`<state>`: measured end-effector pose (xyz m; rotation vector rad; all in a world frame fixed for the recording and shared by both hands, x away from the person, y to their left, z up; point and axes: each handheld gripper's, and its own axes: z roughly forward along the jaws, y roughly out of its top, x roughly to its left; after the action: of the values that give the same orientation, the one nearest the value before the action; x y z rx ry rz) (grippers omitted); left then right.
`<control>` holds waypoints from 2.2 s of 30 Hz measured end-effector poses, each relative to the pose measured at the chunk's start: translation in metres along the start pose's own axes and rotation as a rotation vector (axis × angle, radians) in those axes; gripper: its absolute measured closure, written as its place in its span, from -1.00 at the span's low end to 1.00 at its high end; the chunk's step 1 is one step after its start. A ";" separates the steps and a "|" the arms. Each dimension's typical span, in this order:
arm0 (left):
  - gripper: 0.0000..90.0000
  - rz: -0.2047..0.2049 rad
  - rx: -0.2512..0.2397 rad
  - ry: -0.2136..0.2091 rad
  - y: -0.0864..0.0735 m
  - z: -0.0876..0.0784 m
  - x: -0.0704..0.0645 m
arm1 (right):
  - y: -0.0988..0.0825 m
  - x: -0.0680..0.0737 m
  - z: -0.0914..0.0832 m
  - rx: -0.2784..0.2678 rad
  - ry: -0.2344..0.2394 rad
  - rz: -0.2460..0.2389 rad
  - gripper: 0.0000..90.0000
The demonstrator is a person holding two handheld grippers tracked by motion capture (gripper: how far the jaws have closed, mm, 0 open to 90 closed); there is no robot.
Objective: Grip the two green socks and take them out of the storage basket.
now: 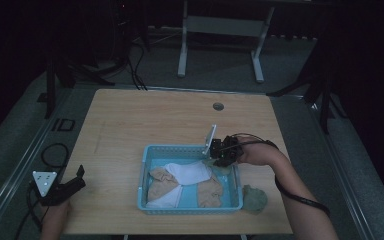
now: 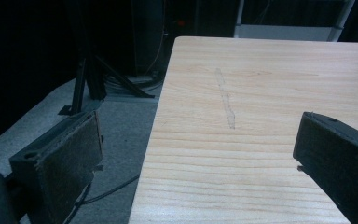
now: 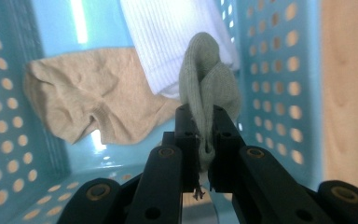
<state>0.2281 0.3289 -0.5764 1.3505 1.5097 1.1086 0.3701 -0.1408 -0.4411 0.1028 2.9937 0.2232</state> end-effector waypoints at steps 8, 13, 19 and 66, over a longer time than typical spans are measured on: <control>-0.97 -0.010 0.000 -0.002 0.000 0.000 0.001 | 0.003 0.001 -0.032 -0.025 -0.045 -0.012 0.88; -0.97 -0.004 -0.003 -0.001 0.000 0.000 0.000 | 0.000 0.000 -0.050 -0.054 -0.081 -0.003 0.87; -0.97 -0.004 -0.003 -0.002 0.000 0.000 0.000 | -0.009 -0.001 -0.076 -0.112 -0.113 0.024 0.87; -0.97 0.000 0.001 0.005 0.000 0.000 -0.001 | -0.142 -0.026 0.009 -0.049 -0.085 0.339 0.87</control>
<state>0.2281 0.3282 -0.5765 1.3486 1.5142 1.1126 0.3886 -0.2815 -0.4685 0.5997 2.8656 0.3175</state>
